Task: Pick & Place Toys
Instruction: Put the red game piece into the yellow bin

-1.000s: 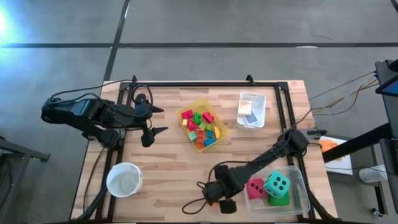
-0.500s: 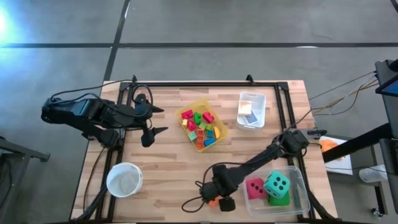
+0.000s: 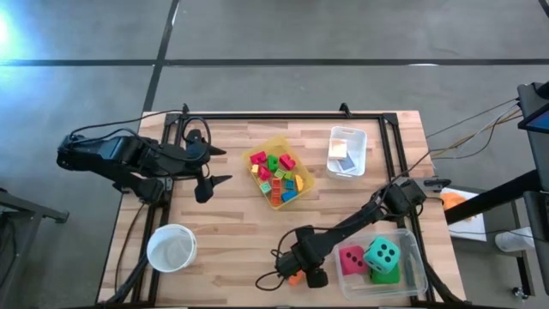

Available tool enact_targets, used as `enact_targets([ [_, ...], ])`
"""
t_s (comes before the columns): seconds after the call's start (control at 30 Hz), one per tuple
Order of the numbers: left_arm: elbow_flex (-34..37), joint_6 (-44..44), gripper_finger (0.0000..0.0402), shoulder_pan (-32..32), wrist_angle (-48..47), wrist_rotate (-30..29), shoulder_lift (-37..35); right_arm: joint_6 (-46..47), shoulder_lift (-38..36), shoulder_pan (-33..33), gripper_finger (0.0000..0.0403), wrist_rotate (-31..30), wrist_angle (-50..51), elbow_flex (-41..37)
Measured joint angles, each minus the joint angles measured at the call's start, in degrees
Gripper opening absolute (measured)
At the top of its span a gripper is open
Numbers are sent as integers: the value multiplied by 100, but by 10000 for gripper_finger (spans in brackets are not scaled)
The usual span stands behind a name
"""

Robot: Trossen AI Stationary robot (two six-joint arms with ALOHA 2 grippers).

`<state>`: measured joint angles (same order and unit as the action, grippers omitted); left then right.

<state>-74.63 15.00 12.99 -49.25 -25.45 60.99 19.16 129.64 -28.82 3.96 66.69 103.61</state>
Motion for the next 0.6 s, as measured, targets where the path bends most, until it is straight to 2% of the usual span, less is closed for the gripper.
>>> enact_targets([
  [0.3,0,0,351,0,0,0,0,-36,-2,0,363,-72,-337,4],
  [0.4,0,0,351,1,0,0,0,-86,-2,0,325,-71,-343,-4],
  [0.6,0,0,351,0,0,0,2,-184,-6,5,223,-113,-344,-64],
])
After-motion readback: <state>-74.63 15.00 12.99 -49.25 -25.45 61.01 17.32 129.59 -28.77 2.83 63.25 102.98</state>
